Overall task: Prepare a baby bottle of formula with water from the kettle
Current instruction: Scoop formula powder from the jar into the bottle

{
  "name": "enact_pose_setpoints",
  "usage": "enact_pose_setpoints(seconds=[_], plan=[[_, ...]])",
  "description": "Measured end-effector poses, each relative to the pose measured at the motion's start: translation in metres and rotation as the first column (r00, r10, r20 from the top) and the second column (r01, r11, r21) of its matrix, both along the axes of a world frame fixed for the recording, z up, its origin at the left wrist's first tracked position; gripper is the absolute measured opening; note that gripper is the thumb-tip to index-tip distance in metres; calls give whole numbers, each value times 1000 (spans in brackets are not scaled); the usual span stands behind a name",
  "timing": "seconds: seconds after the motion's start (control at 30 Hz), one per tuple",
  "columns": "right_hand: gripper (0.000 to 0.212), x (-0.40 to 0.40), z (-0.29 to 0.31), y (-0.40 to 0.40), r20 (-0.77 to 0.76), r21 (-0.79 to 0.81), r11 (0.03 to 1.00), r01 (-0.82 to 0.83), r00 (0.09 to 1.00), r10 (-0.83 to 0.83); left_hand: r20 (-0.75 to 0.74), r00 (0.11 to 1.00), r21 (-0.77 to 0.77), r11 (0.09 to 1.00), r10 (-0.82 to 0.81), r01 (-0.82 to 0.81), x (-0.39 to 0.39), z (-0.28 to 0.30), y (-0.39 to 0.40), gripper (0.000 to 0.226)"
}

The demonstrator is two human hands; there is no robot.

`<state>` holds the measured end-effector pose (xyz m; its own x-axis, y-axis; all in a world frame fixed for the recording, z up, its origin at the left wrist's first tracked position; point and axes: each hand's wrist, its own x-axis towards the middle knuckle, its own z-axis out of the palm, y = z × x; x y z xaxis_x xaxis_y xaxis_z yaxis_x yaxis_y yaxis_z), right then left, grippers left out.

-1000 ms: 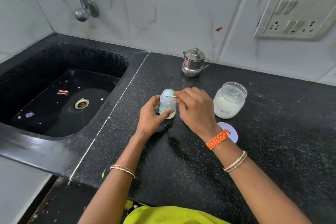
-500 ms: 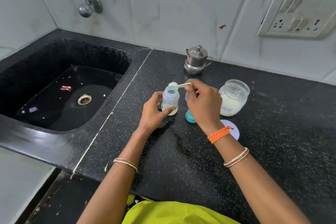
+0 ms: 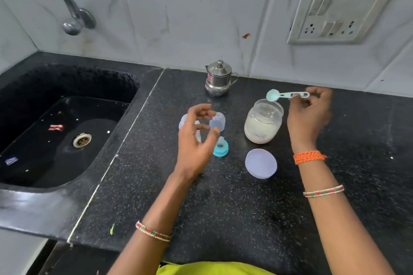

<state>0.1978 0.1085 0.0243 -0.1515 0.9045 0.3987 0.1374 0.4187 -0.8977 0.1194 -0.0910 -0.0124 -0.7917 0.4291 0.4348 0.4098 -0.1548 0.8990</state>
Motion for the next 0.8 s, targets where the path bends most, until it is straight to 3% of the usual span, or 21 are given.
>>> enact_pose_setpoints(seconds=[0.17,0.3,0.5,0.63,0.7,0.8], plan=[[11,7,-16,12,354,182,981,-72,935,3,57,983,-145,973,-172,178,-3,5,45,43],[7,-6,-22,15,524,180,966,-187,849,66,80,957,-261,921,-278,289,-9,6,68,53],[16,-24,-28,18,647,207,928,-310,755,108,201,915,-319,860,-349,398,-12,1,82,73],[37,-21,-32,19,755,360,875,-325,653,-67,208,918,-303,871,-337,388,-11,1,81,70],[37,-14,-35,17,748,389,867,-311,656,-100,194,930,-272,893,-314,358,-13,5,79,67],[27,-7,-33,18,710,310,918,-247,702,-50,170,942,-208,924,-289,321,-21,19,75,62]])
